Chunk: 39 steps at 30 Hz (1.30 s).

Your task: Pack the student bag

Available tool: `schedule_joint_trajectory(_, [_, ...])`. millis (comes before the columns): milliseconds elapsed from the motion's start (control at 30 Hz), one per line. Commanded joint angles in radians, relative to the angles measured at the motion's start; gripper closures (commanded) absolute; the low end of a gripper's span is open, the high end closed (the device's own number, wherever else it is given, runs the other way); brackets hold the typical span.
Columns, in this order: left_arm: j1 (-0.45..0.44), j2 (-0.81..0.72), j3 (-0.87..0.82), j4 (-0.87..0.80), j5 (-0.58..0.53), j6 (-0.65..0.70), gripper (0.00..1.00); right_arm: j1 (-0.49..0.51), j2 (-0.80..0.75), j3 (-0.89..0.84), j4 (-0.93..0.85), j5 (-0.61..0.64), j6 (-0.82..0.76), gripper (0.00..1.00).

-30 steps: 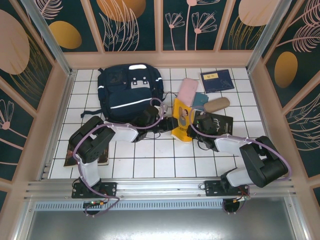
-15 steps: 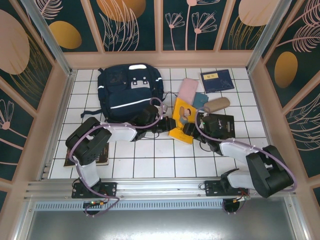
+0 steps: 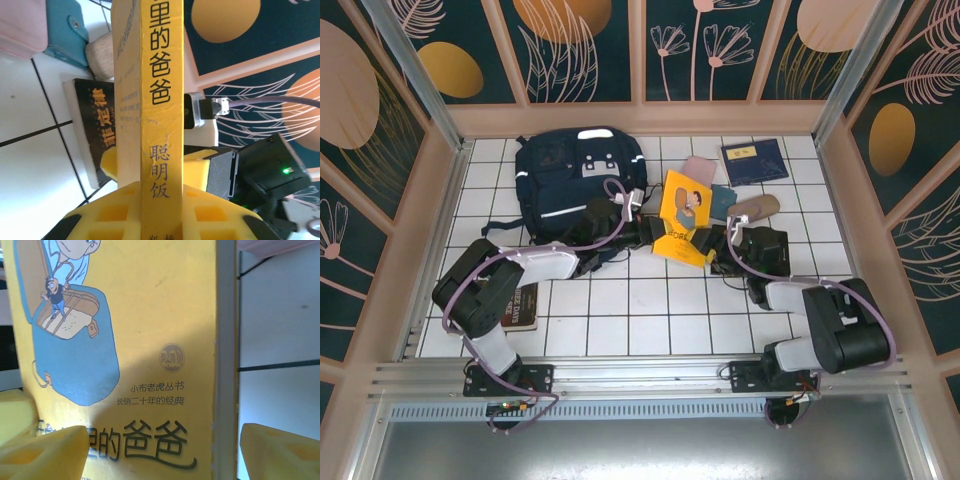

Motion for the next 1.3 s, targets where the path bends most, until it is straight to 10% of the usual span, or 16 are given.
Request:
schedule_joint_trajectory(0, [0.003, -0.021, -0.001, 0.236, 0.082, -0.075, 1.0, -0.008, 0.025, -0.006, 0.197, -0.113, 0.082, 0.2])
schedule_joint_trajectory(267, [0.011, 0.008, -0.016, 0.319, 0.114, -0.134, 1.0, -0.028, 0.048, -0.008, 0.302, -0.159, 0.14, 0.17])
schedule_joint_trajectory(467, [0.016, -0.008, -0.001, 0.153, 0.079, -0.033, 1.0, -0.032, 0.009, -0.022, 0.322, -0.162, 0.159, 0.52])
schedule_joint_trajectory(567, [0.021, -0.008, 0.011, 0.078, 0.064, 0.013, 1.0, -0.038, -0.056, -0.028, 0.224, -0.127, 0.111, 0.94])
schedule_joint_trajectory(667, [0.02, -0.004, 0.033, -0.011, 0.048, 0.071, 0.96, -0.042, -0.125, -0.028, 0.111, -0.079, 0.057, 1.0])
schedule_joint_trajectory(733, [0.022, -0.007, 0.062, -0.123, 0.022, 0.14, 0.71, -0.044, -0.151, -0.026, 0.053, -0.061, 0.029, 1.0])
schedule_joint_trajectory(867, [0.022, -0.041, 0.189, -0.52, -0.188, 0.383, 0.48, -0.05, -0.172, -0.025, -0.031, -0.022, -0.015, 1.0])
schedule_joint_trajectory(1267, [0.025, 0.039, 0.386, -1.038, -0.873, 0.703, 0.63, -0.048, -0.195, -0.041, -0.09, 0.001, -0.063, 1.0])
